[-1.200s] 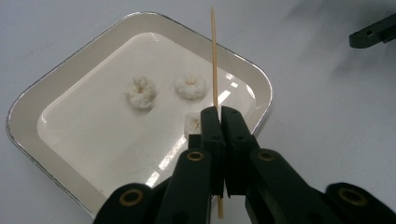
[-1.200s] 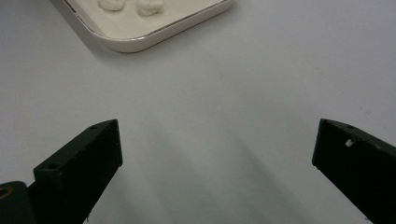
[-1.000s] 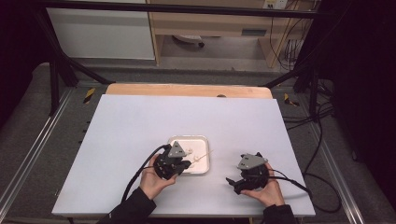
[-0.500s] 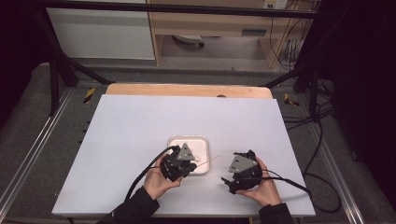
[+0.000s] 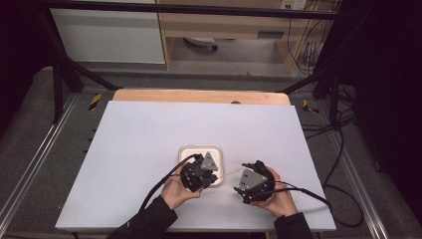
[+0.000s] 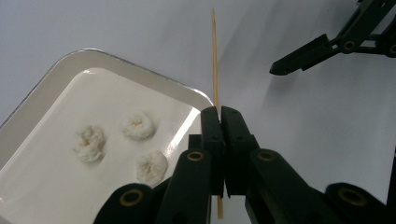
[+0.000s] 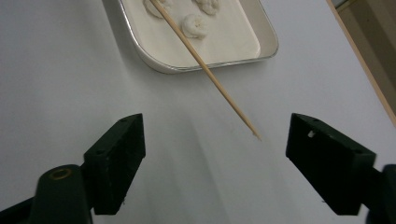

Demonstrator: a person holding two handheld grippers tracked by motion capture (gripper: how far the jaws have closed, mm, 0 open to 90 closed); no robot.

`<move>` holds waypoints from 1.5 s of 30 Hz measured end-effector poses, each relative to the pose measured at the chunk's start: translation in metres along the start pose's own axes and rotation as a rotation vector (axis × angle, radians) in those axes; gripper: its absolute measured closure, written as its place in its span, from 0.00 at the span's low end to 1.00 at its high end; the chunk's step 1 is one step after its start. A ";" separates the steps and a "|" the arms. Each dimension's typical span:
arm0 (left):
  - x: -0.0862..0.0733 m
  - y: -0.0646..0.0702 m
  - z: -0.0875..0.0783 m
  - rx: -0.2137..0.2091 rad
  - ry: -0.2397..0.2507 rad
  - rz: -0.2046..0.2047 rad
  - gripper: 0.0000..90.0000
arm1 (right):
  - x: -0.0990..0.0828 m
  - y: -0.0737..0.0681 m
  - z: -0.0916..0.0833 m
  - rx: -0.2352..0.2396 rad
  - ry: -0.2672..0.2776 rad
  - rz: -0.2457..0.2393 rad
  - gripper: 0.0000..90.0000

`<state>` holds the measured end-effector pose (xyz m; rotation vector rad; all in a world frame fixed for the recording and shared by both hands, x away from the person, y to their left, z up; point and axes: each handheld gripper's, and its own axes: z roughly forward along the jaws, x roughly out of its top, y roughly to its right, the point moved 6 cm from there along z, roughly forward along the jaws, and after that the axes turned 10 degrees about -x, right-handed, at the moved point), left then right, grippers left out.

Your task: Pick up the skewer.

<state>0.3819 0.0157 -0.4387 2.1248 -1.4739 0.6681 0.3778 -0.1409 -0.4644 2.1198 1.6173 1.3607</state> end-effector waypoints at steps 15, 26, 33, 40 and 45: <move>0.013 0.010 0.015 -0.043 -0.034 0.038 0.98 | -0.003 -0.001 0.004 0.019 0.030 -0.188 0.56; 0.015 0.014 0.019 -0.061 -0.039 0.050 0.98 | -0.005 -0.005 0.005 0.050 0.030 -0.285 0.77; 0.015 0.015 0.020 -0.067 -0.044 0.056 0.98 | -0.005 -0.006 0.004 0.068 0.034 -0.337 0.89; 0.015 0.015 0.019 -0.071 -0.042 0.056 0.98 | -0.004 -0.007 0.003 0.072 0.037 -0.383 0.96; 0.015 0.012 0.018 -0.069 -0.049 0.045 0.98 | -0.003 -0.008 0.002 0.067 0.037 -0.419 0.98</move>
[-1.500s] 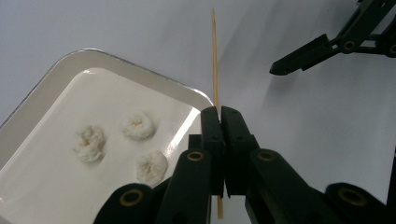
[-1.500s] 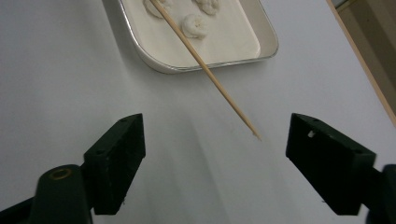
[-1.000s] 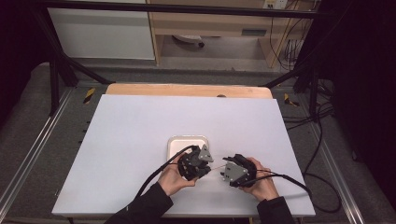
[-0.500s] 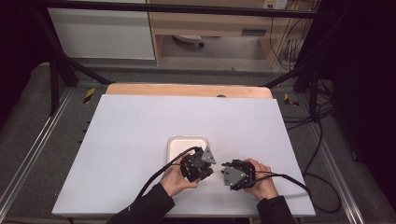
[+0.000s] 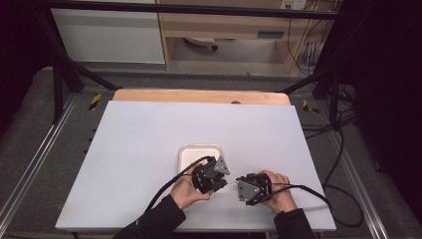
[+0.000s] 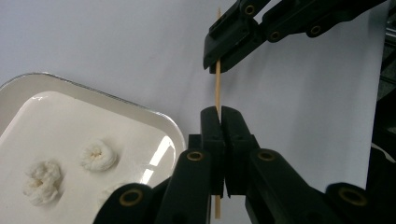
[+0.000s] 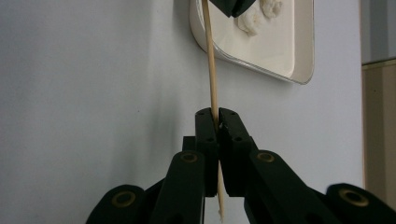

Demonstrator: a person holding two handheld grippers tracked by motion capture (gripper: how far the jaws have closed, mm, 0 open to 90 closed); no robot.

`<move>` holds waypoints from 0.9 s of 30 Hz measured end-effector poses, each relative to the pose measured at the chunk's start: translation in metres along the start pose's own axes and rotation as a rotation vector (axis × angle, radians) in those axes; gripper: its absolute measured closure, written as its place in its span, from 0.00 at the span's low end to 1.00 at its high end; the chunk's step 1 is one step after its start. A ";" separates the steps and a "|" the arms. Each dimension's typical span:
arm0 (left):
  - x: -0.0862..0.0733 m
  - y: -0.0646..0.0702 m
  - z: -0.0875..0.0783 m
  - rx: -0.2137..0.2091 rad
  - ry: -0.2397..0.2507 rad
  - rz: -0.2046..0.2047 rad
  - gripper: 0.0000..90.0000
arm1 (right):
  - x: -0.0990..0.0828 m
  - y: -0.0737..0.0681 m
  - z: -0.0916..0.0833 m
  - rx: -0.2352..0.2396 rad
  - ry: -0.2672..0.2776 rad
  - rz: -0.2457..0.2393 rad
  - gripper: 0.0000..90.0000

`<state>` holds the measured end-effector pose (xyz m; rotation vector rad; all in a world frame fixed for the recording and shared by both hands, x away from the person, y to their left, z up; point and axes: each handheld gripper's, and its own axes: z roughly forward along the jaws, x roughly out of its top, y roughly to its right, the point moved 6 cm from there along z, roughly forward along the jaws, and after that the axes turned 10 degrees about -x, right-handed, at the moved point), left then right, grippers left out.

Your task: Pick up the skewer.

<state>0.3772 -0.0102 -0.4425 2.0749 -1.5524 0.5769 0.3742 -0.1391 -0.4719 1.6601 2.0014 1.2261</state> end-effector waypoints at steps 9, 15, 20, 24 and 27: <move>-0.004 -0.005 -0.003 -0.002 -0.038 -0.037 0.85 | 0.000 -0.001 0.000 0.003 -0.019 -0.023 0.99; -0.007 -0.006 0.000 0.000 -0.135 -0.031 0.88 | 0.000 -0.001 0.001 0.005 -0.038 -0.052 0.99; -0.007 -0.005 0.008 -0.009 -0.182 -0.027 0.93 | 0.002 -0.001 0.001 0.010 -0.043 -0.087 0.99; -0.005 -0.003 0.013 -0.011 -0.201 -0.022 0.96 | 0.004 -0.002 0.001 0.011 -0.051 -0.101 0.99; -0.005 -0.002 0.016 -0.017 -0.217 -0.015 0.97 | 0.004 -0.002 0.001 0.015 -0.052 -0.114 0.99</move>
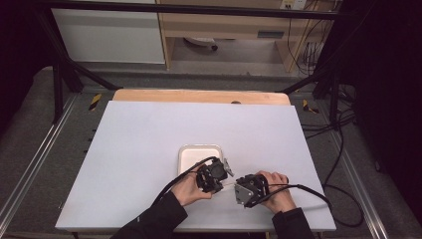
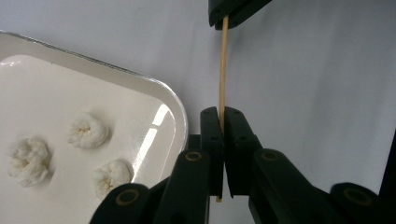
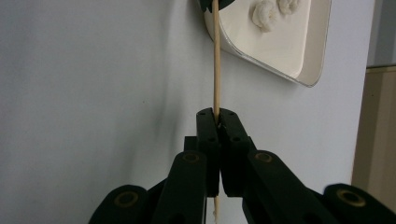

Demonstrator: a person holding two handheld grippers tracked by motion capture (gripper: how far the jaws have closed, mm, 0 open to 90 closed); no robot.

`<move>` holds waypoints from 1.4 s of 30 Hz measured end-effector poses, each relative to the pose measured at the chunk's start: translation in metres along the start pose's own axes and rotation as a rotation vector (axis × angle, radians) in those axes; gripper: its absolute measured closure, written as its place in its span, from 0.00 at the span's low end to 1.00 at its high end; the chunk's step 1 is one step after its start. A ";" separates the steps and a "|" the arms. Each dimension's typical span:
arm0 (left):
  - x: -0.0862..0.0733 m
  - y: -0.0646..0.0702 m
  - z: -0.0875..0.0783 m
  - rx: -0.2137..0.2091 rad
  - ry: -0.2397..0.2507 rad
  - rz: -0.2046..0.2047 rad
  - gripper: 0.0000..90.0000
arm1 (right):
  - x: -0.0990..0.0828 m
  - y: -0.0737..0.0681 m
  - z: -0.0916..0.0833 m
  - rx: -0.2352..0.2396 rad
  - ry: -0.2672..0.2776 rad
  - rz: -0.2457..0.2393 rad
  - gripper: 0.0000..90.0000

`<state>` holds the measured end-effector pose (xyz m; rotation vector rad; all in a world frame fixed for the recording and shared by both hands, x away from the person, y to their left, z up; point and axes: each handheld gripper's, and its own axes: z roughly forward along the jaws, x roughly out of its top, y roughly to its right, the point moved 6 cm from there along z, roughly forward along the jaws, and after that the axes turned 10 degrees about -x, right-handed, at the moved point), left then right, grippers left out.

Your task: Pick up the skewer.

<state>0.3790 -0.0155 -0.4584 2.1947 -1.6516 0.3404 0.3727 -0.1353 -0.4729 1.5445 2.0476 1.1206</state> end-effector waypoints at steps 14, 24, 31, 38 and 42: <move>-0.010 -0.001 -0.006 0.045 0.022 0.019 0.98 | 0.000 0.008 -0.008 -0.025 0.035 0.206 0.74; -0.040 -0.013 -0.024 0.084 0.068 -0.042 0.98 | -0.015 0.014 -0.010 -0.050 0.026 0.515 0.43; -0.060 -0.015 -0.036 0.095 0.139 -0.083 0.98 | -0.022 0.013 -0.007 -0.043 -0.016 0.671 0.30; -0.086 -0.019 -0.048 0.117 0.265 -0.167 0.98 | -0.027 0.010 -0.004 0.006 -0.048 0.863 0.16; -0.095 -0.019 -0.051 0.133 0.307 -0.196 0.98 | -0.024 0.012 -0.003 0.033 -0.031 0.932 0.11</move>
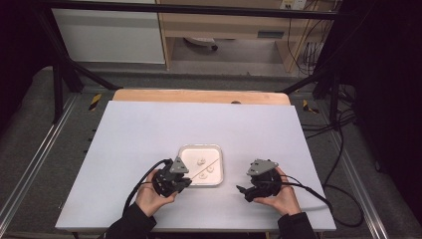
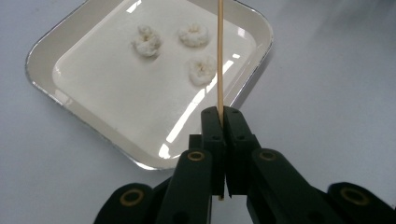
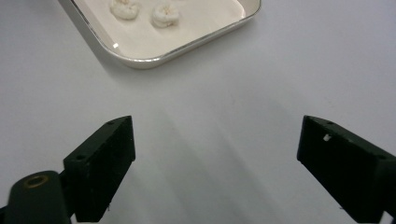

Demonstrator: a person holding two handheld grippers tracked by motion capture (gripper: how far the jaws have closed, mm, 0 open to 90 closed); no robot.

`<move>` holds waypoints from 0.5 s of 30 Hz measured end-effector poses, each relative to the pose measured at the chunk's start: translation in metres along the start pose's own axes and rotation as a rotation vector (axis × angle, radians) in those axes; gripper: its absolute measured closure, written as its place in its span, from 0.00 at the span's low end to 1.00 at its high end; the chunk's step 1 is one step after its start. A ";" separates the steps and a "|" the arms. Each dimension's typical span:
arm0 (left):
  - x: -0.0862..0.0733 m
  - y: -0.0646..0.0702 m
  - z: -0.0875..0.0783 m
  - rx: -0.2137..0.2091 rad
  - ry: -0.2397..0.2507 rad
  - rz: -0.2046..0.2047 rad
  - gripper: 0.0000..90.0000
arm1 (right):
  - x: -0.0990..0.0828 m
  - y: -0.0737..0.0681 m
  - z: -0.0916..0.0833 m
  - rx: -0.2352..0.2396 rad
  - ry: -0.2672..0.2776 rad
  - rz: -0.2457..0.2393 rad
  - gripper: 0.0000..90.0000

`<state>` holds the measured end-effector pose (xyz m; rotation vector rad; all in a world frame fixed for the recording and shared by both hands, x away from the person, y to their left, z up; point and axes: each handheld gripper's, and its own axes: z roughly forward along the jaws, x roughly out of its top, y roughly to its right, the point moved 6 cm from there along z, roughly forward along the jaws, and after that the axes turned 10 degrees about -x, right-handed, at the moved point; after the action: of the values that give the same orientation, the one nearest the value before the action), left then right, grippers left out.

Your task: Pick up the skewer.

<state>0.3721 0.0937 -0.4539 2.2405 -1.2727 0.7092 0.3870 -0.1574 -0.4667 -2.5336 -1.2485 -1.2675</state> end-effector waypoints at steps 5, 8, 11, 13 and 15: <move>-0.009 -0.004 -0.006 0.022 0.069 -0.037 0.98 | 0.005 -0.001 0.000 0.032 0.019 0.085 0.06; -0.013 -0.005 -0.009 0.032 0.099 -0.051 0.98 | 0.008 -0.001 0.000 0.046 0.027 0.135 0.04; -0.017 -0.006 -0.011 0.031 0.125 -0.065 0.98 | 0.011 -0.001 0.001 0.053 0.037 0.169 0.03; -0.021 -0.006 -0.014 0.031 0.147 -0.076 0.98 | 0.012 -0.001 0.003 0.054 0.037 0.192 0.02; -0.022 -0.007 -0.014 0.032 0.153 -0.077 0.98 | 0.015 -0.002 0.006 0.048 0.032 0.202 0.02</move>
<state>0.3652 0.1198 -0.4582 2.2009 -1.1039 0.8589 0.3943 -0.1446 -0.4609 -2.5186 -0.9748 -1.2136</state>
